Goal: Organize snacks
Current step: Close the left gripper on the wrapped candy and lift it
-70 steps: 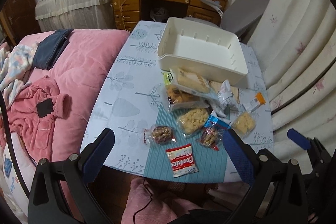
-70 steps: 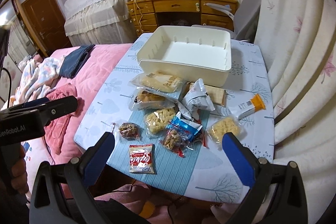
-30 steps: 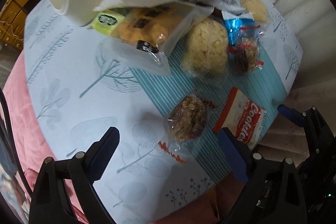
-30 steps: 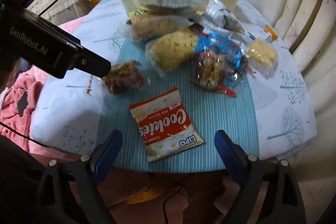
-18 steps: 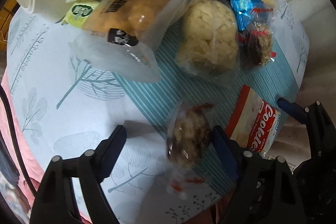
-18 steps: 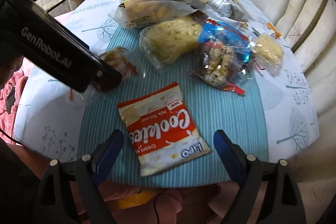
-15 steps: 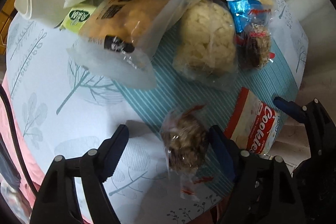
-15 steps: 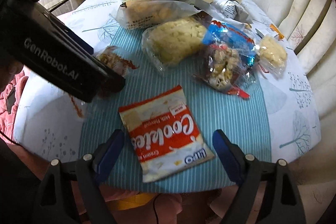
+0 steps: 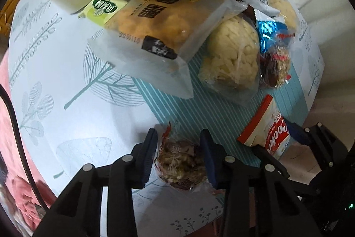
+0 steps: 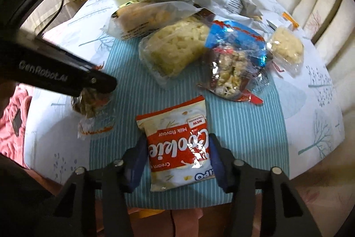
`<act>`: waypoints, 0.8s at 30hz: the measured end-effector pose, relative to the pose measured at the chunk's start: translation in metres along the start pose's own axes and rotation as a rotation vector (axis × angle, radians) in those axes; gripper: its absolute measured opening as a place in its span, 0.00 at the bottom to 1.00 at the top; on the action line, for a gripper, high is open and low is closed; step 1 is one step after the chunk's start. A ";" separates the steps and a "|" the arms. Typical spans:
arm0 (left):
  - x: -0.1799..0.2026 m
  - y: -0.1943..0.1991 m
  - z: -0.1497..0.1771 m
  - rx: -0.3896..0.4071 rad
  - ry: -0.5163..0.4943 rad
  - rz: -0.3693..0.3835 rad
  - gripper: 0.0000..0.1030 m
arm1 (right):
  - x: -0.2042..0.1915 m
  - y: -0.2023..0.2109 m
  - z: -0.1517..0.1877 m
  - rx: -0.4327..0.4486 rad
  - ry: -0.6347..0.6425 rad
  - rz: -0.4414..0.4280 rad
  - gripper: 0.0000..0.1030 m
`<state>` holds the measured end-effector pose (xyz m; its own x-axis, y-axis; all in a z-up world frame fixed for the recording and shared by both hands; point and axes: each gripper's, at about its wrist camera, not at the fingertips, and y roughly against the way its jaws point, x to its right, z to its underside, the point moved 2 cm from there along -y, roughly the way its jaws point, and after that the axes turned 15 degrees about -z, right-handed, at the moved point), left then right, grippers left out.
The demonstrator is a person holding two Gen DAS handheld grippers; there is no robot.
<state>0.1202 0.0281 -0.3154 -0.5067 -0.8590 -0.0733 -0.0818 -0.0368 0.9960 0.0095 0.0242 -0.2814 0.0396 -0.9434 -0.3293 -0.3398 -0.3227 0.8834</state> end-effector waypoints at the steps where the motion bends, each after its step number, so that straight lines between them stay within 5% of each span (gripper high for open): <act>1: -0.003 -0.001 0.000 -0.007 0.022 0.022 0.31 | 0.001 0.001 0.000 -0.003 -0.017 -0.006 0.48; 9: -0.046 -0.007 0.014 -0.077 0.166 0.152 0.24 | 0.010 0.004 -0.006 -0.014 -0.160 -0.085 0.47; 10: -0.054 -0.005 0.016 -0.074 0.176 0.166 0.11 | 0.010 0.005 -0.006 -0.013 -0.175 -0.097 0.46; 12: -0.065 -0.002 0.006 -0.061 0.197 0.189 0.05 | 0.009 0.007 -0.006 -0.007 -0.188 -0.108 0.46; 17: -0.087 0.005 0.010 -0.108 0.260 0.201 0.06 | 0.005 0.019 -0.011 0.009 -0.173 -0.108 0.46; 24: -0.115 0.010 0.037 -0.192 0.334 0.200 0.66 | 0.005 0.036 -0.019 0.039 -0.169 -0.114 0.46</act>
<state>0.1463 0.1453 -0.2993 -0.1878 -0.9759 0.1113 0.1666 0.0800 0.9828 0.0151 0.0065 -0.2447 -0.0772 -0.8736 -0.4806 -0.3781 -0.4203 0.8248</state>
